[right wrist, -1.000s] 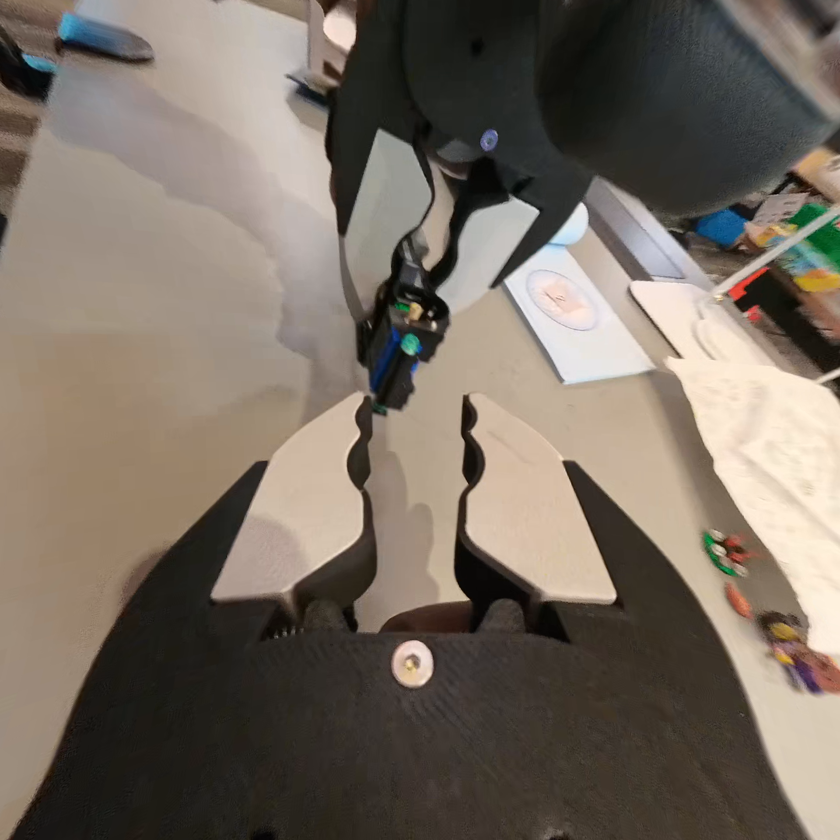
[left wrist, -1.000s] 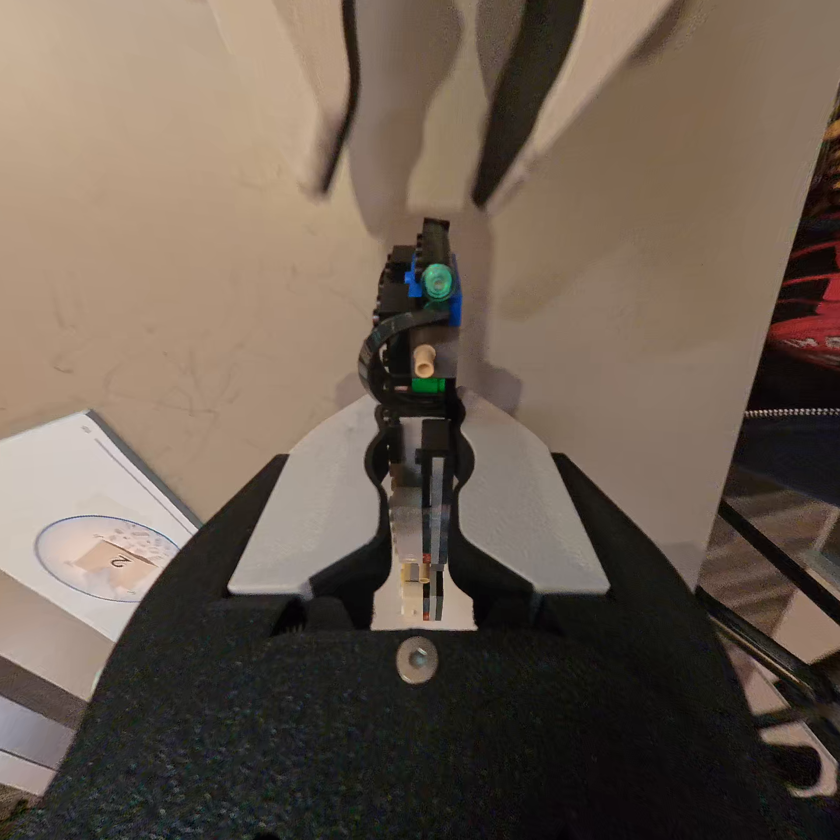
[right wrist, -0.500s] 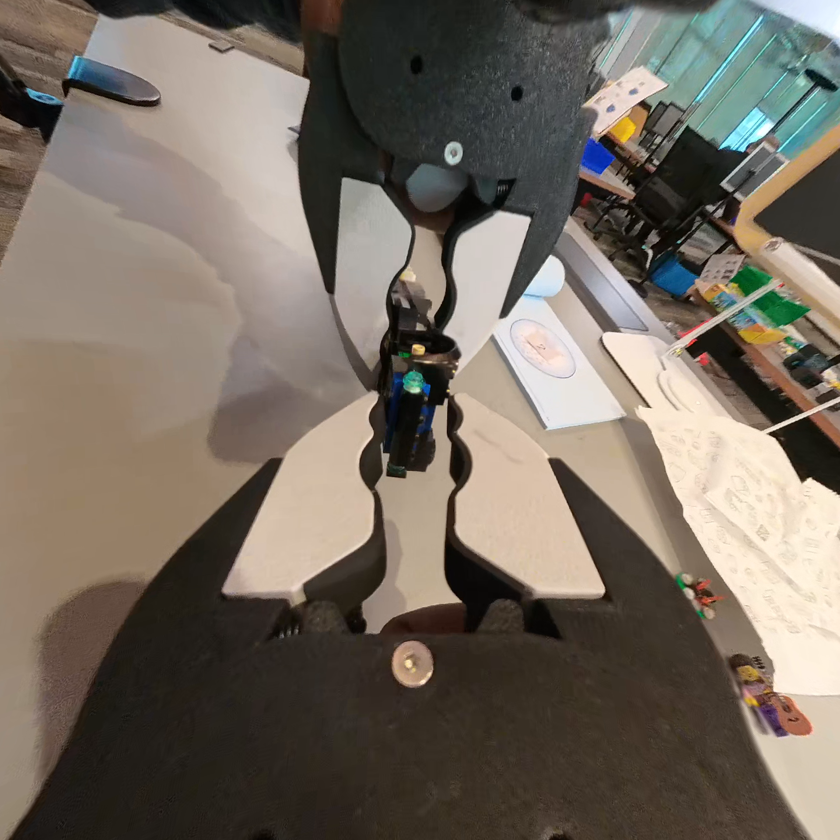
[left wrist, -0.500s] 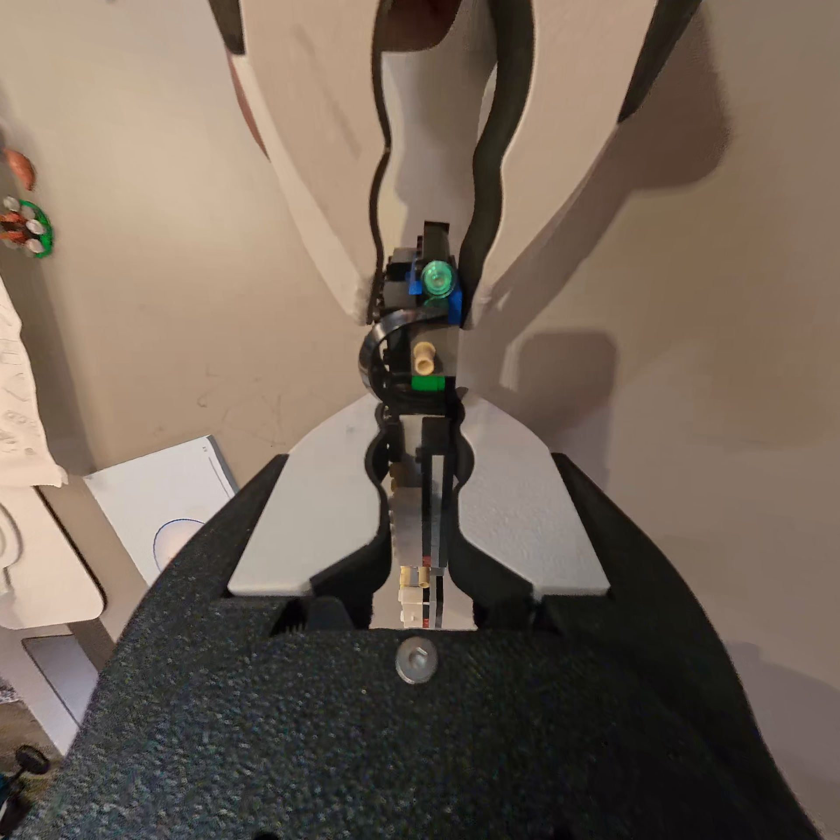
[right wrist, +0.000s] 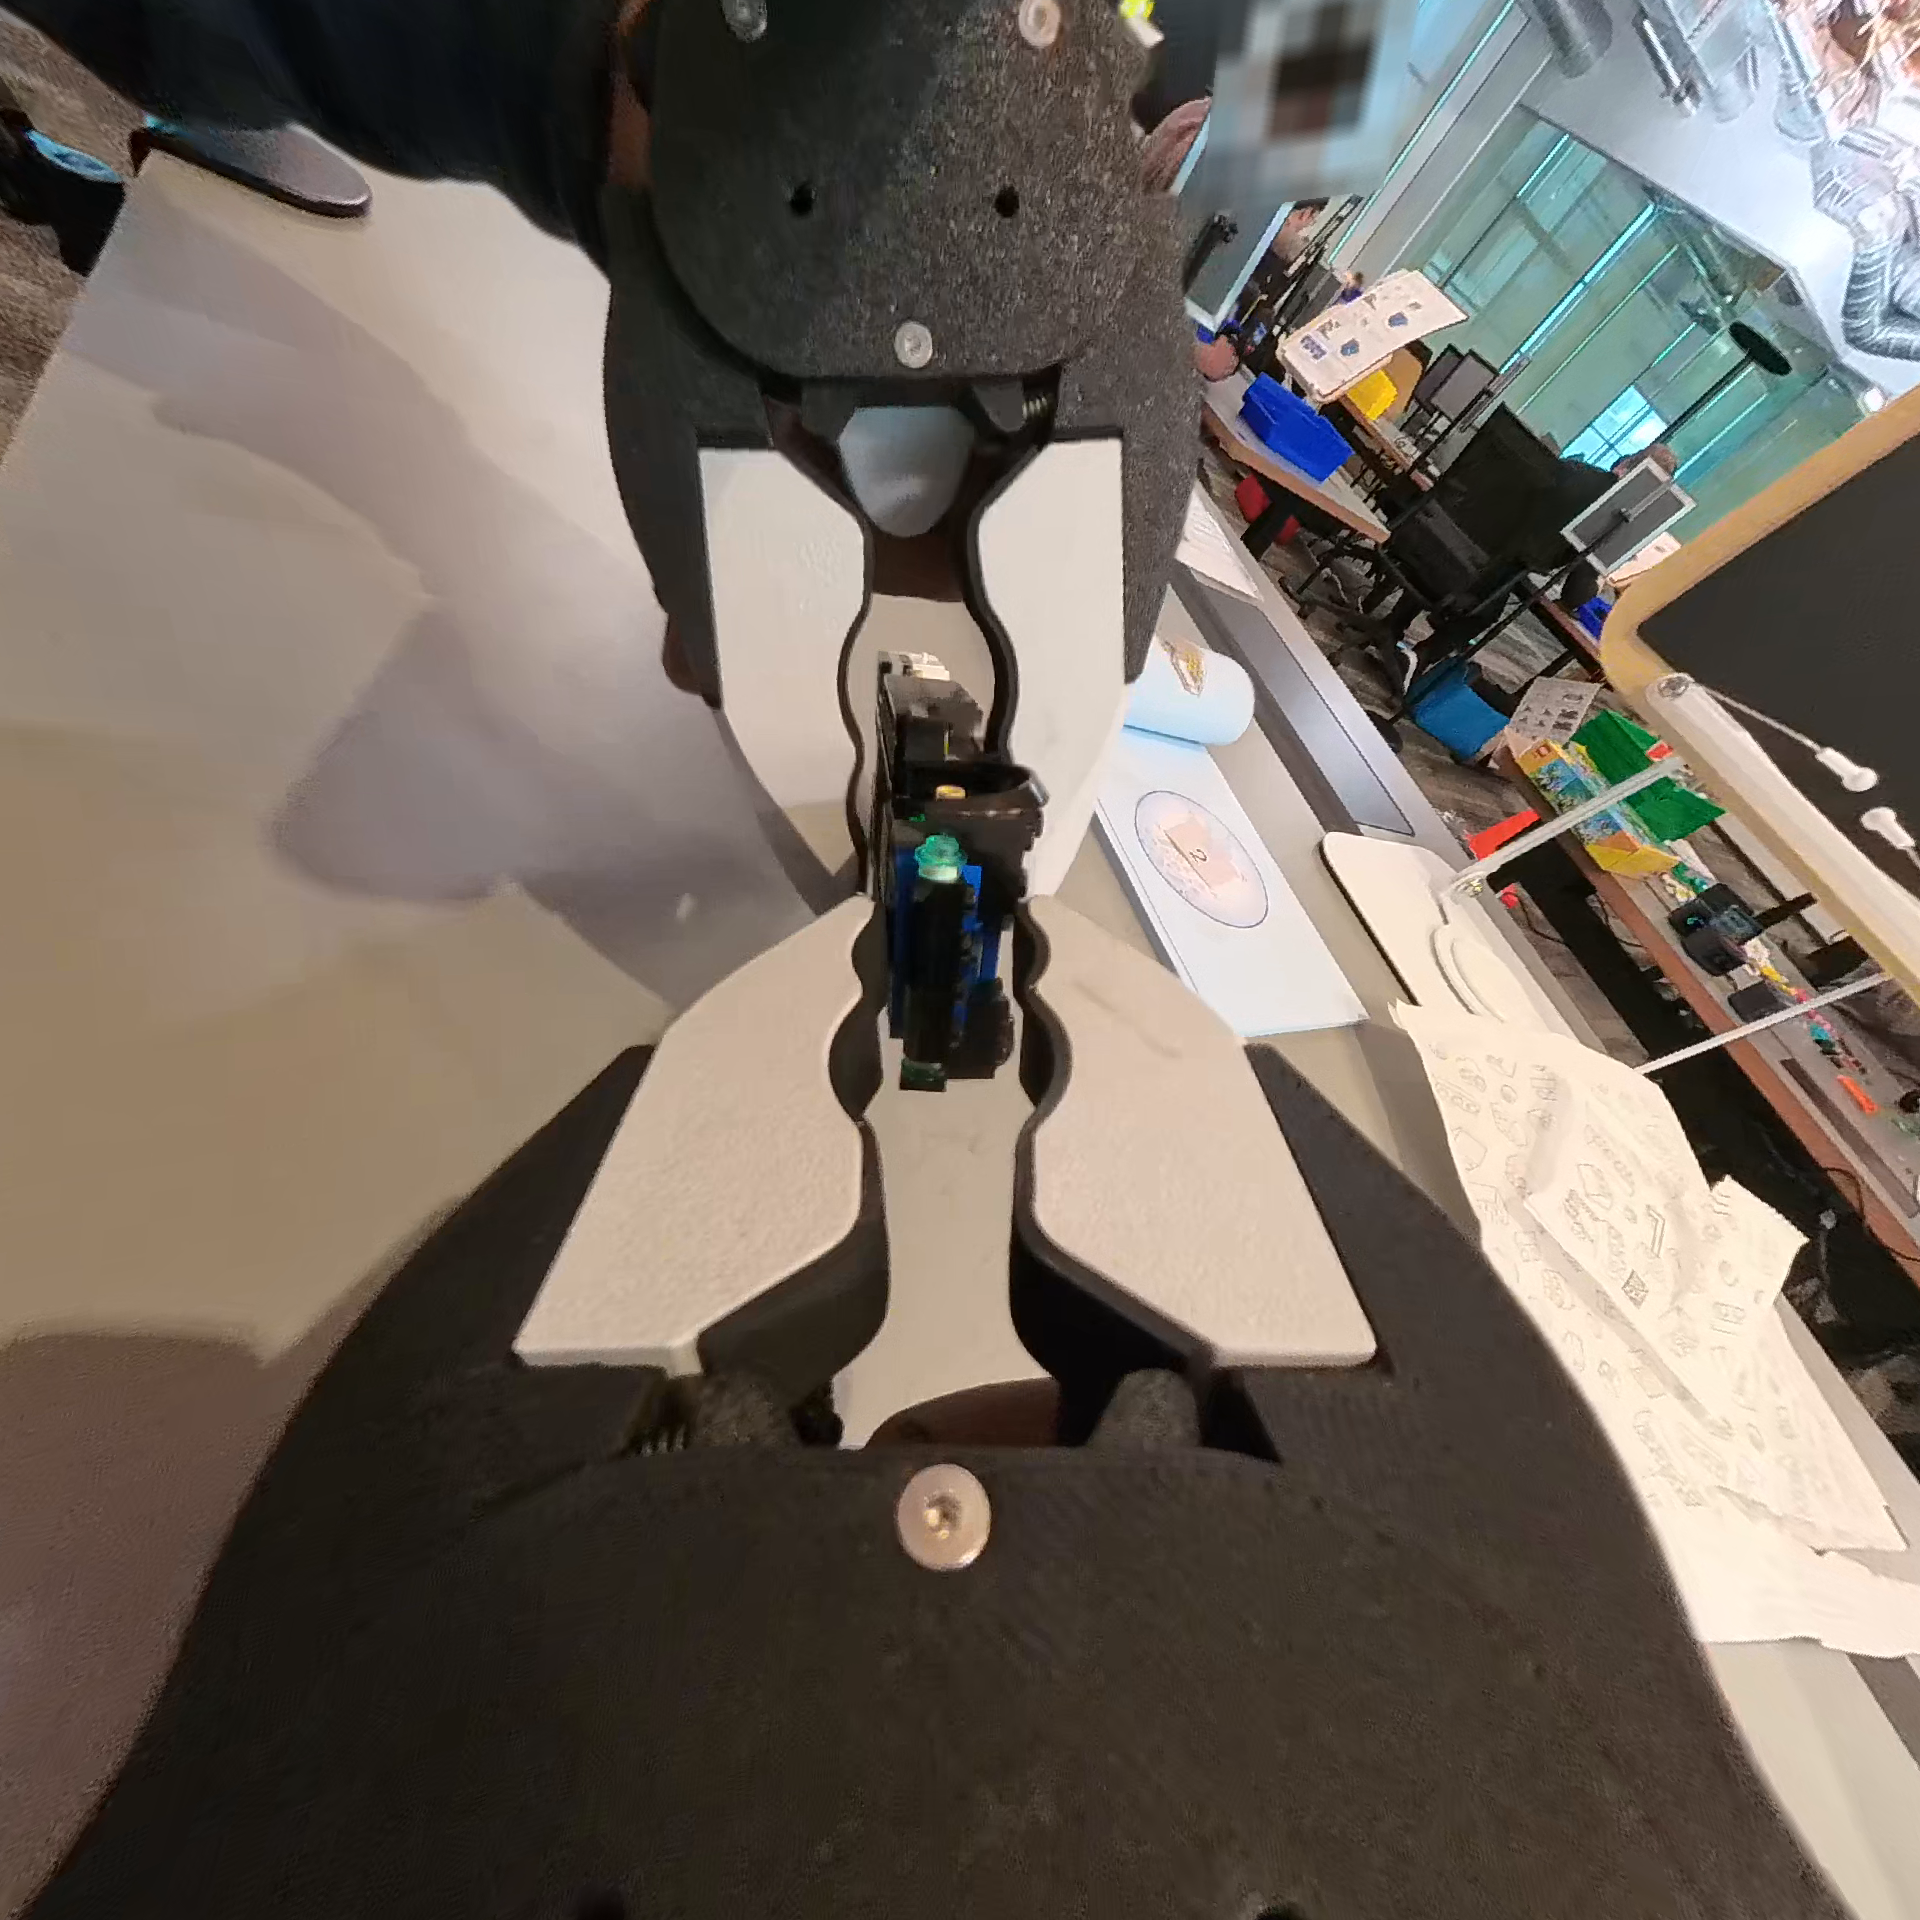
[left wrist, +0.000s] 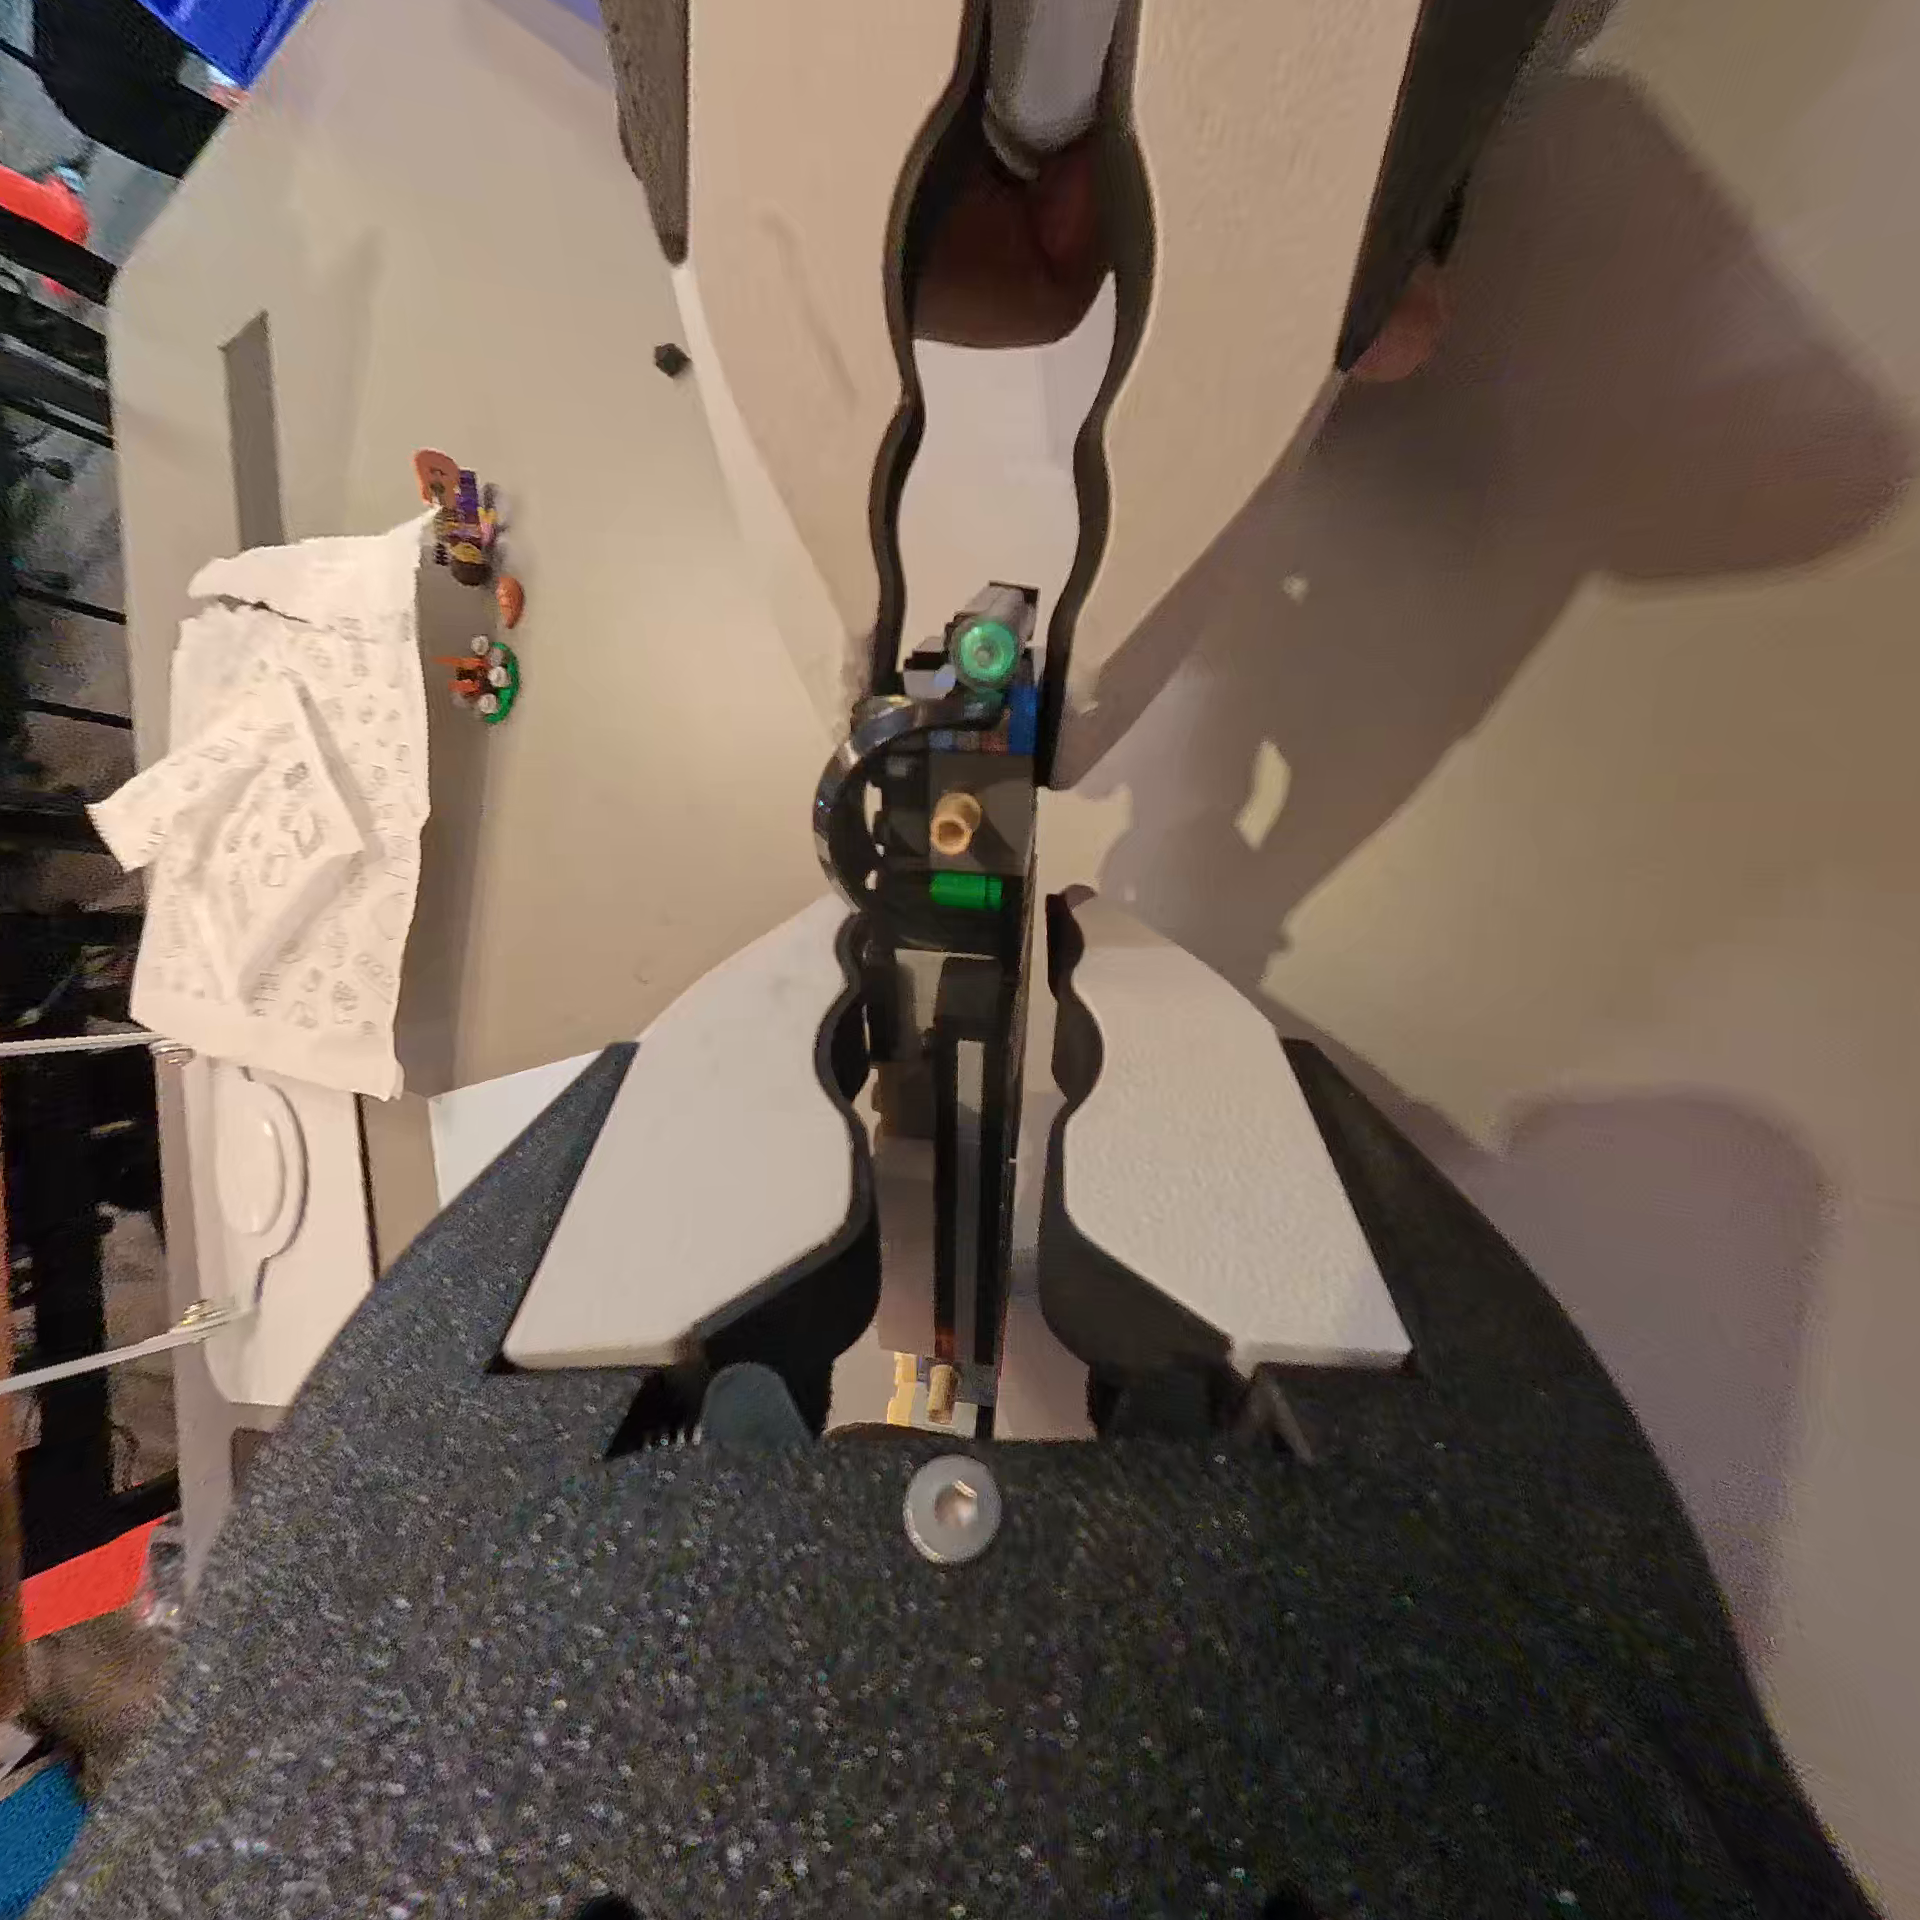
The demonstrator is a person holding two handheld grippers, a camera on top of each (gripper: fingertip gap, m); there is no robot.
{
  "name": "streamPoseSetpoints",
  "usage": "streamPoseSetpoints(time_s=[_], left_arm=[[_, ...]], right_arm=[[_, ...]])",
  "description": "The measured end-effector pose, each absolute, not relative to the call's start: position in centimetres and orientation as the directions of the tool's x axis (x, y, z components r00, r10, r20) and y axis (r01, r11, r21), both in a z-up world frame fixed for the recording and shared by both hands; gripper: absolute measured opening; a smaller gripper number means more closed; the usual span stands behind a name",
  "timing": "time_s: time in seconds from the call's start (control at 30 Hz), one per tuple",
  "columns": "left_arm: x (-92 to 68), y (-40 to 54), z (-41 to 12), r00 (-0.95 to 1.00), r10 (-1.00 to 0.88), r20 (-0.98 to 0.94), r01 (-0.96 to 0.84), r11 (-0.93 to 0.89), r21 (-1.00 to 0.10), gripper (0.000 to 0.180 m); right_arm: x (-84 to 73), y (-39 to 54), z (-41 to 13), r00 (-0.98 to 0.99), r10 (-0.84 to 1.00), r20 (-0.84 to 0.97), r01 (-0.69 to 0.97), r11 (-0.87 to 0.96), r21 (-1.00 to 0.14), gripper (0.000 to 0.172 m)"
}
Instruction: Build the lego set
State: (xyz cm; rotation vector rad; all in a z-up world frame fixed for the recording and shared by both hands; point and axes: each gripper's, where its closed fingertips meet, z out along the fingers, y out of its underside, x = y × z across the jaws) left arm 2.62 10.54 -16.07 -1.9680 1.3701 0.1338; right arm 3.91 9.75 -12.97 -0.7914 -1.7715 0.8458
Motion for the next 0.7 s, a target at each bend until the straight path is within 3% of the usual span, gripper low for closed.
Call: streamPoseSetpoints(time_s=[0.47,0.7], left_arm=[[2.9,10.5,-15.4,0.383,-0.706,-0.596,-0.876,-0.073,-0.477,0.025],[1.4,11.4,-15.7,0.437,-0.613,-0.658,-0.880,-0.142,-0.453,0.024]], right_arm=[[4.0,8.8,-12.4,-0.322,0.781,0.536,0.095,0.590,-0.802,0.020],[7.5,12.7,-11.6,-0.211,0.830,0.517,0.215,0.555,-0.804,0.027]])
